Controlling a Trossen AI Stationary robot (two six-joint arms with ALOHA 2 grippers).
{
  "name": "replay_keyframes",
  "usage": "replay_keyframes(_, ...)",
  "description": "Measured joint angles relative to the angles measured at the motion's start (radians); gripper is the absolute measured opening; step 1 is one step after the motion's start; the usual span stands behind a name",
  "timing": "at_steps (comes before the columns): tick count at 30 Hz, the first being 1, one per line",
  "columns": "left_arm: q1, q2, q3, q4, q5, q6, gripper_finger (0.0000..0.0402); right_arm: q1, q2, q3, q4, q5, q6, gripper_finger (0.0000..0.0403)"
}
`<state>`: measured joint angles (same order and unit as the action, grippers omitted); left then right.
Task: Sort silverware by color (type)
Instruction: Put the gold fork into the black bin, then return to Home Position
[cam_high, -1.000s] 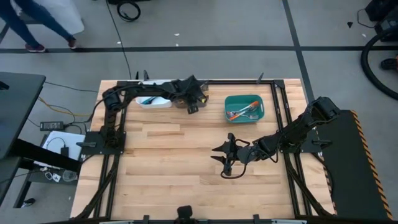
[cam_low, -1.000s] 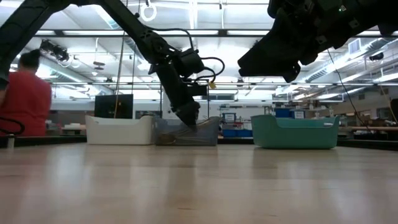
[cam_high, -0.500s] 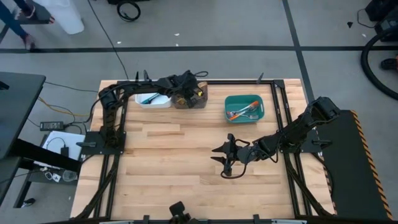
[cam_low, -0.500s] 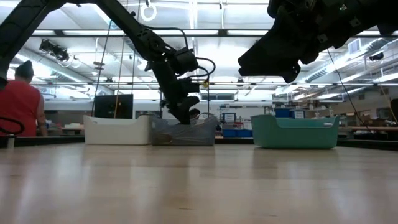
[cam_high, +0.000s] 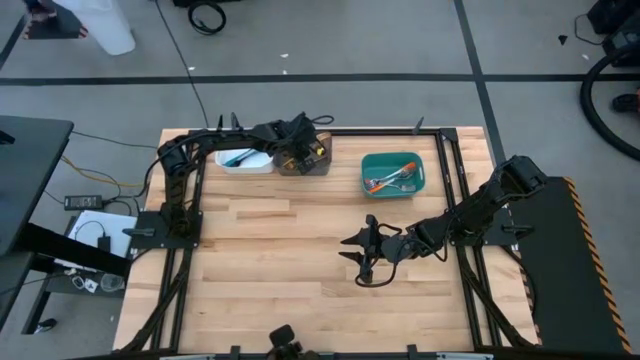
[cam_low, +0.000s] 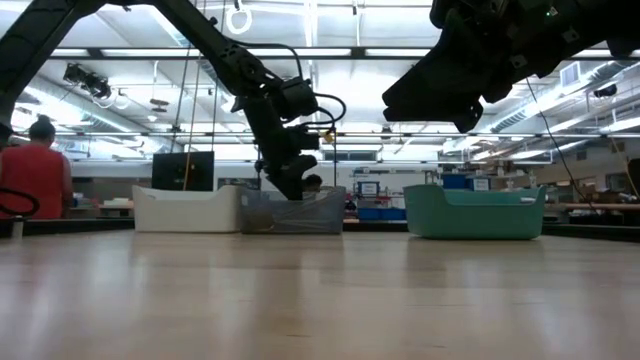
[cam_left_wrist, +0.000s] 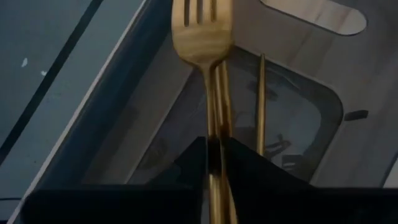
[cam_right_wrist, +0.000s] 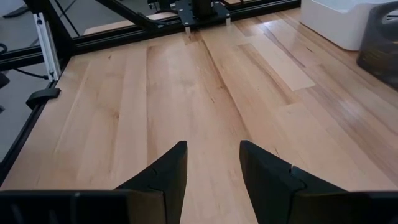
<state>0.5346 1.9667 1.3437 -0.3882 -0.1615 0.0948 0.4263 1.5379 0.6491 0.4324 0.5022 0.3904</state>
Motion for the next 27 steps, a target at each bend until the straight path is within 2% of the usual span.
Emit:
replay_keyframes(6, 0.000, -0.005, 0.000, 0.000, -0.002, -0.001, 0.0130, 0.000, 0.000, 0.000, 0.000, 0.000, 0.000, 0.0158)
replay_keyframes(9, 0.000, -0.022, -0.005, -0.022, 0.008, 0.025, 0.0146, 0.000, 0.000, 0.000, 0.000, 0.000, 0.000, 0.0158)
replay_keyframes(16, 0.000, -0.095, -0.003, -0.034, 0.008, 0.058, 0.0145, 0.000, 0.000, 0.000, 0.000, 0.000, 0.000, 0.0158)
replay_keyframes(20, 0.001, -0.100, -0.003, -0.023, 0.085, 0.078, 0.0144, 0.000, 0.000, 0.000, 0.000, 0.000, 0.000, 0.0158)
replay_keyframes(24, -0.006, -0.081, -0.005, -0.046, 0.100, 0.108, 0.0144, 0.001, -0.009, 0.000, -0.020, 0.000, -0.006, 0.0158)
replay_keyframes(27, -0.026, -0.116, -0.005, -0.068, 0.123, 0.120, 0.0144, 0.003, -0.063, 0.000, -0.074, 0.000, -0.007, 0.0158)
